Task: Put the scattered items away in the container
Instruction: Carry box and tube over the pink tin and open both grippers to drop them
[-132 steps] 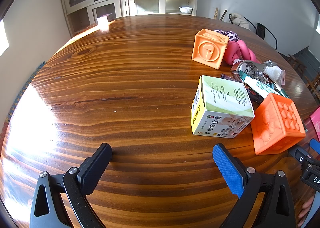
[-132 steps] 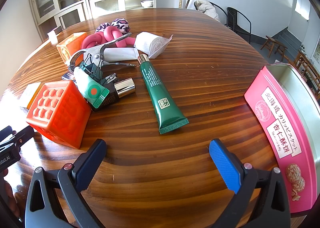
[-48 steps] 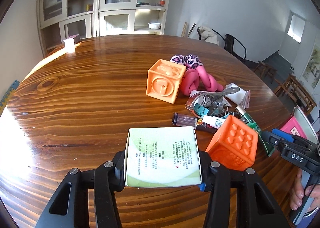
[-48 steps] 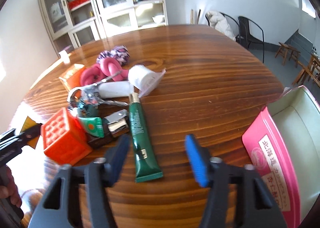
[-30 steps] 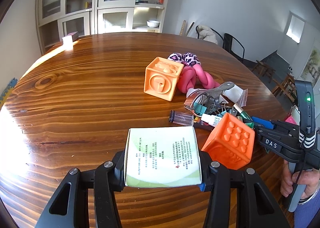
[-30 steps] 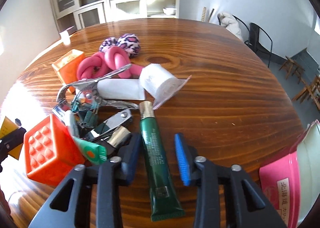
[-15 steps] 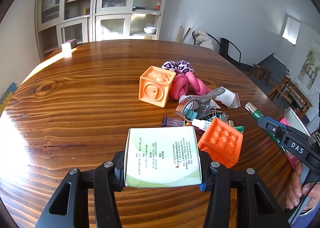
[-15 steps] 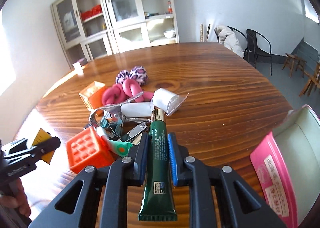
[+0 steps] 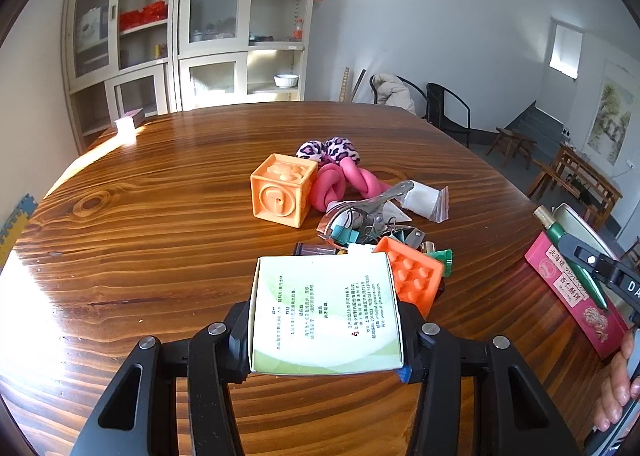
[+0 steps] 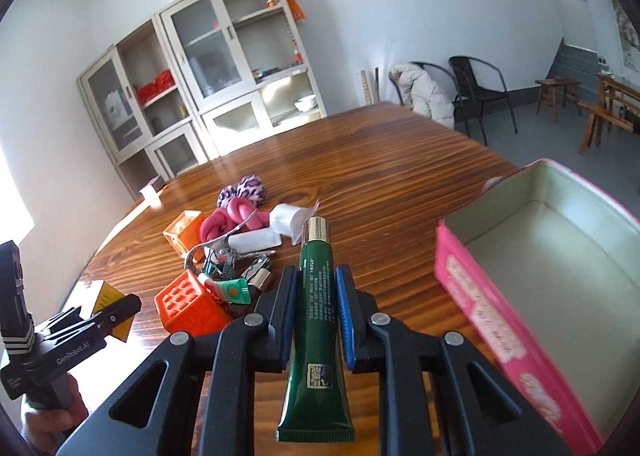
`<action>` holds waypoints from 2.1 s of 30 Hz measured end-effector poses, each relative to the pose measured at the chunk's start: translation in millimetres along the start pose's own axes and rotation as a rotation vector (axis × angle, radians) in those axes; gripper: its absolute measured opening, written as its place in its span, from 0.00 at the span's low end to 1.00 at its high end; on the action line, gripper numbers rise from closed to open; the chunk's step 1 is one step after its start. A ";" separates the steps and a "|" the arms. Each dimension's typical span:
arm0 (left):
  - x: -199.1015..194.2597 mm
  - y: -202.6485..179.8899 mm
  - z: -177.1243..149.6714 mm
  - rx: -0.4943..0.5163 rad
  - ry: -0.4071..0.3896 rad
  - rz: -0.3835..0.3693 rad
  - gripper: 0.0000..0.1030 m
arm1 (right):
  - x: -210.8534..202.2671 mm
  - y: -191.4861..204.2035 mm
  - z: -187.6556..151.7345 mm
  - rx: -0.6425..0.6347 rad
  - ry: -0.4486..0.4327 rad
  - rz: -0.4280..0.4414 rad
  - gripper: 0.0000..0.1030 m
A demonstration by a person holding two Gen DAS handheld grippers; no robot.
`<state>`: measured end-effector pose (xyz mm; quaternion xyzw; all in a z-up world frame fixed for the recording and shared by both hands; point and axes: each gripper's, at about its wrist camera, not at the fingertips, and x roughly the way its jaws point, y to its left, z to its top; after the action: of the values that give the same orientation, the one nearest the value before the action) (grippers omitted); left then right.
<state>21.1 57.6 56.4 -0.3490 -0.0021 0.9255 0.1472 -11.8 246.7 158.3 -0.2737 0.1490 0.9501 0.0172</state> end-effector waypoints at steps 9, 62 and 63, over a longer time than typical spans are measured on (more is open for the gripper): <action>-1.2 -17.7 -4.4 -0.003 0.009 -0.041 0.51 | -56.8 -63.0 9.4 0.058 -0.094 -0.185 0.21; 1.0 -323.2 75.2 0.378 -0.029 -0.451 0.82 | -148.1 -192.1 -12.3 0.237 -0.266 -0.376 0.81; 1.2 -326.3 76.9 0.381 -0.025 -0.456 0.94 | -148.0 -191.9 -11.6 0.237 -0.266 -0.376 0.81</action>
<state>58.9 377.6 148.6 -0.2942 0.0913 0.8565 0.4141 141.8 433.8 174.1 -0.1651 0.2021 0.9337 0.2451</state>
